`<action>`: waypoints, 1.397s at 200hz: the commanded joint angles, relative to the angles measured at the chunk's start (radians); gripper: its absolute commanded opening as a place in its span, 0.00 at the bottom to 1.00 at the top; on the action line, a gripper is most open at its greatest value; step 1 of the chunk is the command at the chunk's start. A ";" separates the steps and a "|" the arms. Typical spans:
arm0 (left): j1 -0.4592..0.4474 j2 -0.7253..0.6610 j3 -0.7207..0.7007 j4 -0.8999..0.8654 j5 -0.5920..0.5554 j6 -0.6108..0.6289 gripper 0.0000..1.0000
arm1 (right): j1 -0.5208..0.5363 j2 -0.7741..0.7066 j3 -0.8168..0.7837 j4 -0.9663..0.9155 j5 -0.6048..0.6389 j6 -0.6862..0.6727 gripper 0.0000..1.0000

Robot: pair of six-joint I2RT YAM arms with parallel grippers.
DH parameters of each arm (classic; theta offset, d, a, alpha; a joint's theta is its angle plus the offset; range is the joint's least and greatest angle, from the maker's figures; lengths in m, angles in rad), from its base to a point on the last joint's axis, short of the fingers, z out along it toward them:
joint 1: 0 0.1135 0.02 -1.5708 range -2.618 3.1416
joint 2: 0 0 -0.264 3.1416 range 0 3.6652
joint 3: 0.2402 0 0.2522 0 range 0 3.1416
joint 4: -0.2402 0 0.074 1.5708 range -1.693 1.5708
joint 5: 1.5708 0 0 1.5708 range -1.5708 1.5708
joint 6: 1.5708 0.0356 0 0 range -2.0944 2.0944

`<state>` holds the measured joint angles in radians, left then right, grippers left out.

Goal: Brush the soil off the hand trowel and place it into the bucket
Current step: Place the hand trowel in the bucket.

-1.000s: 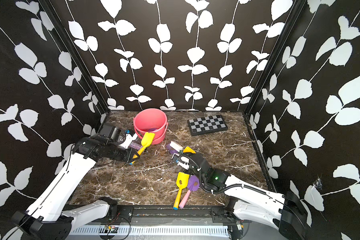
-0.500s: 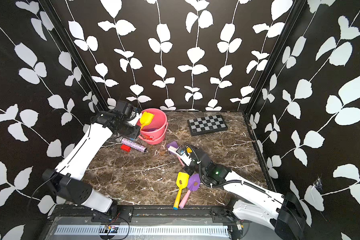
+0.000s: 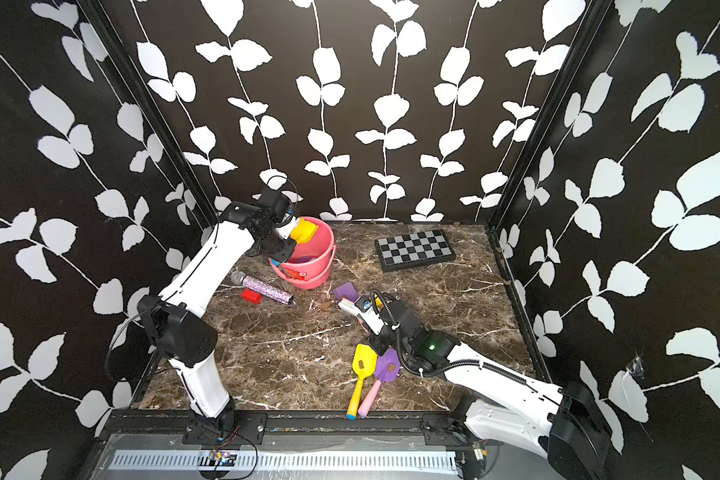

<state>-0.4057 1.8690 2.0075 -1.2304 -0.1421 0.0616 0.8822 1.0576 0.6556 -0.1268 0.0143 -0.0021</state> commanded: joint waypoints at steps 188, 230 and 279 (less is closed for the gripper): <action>-0.005 0.329 0.323 -0.083 -0.097 0.047 0.26 | -0.004 0.096 0.042 0.028 -0.003 0.054 0.00; -0.004 0.354 0.365 -0.097 -0.087 0.050 0.28 | -0.005 0.095 0.035 0.031 -0.005 0.066 0.00; 0.011 0.372 0.385 -0.093 -0.030 0.034 0.31 | -0.004 0.086 0.026 0.035 0.002 0.067 0.00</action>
<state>-0.4046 2.2345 2.3672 -1.3216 -0.2161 0.1043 0.8822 1.1584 0.6670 -0.1257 0.0101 0.0494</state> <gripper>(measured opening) 0.303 0.117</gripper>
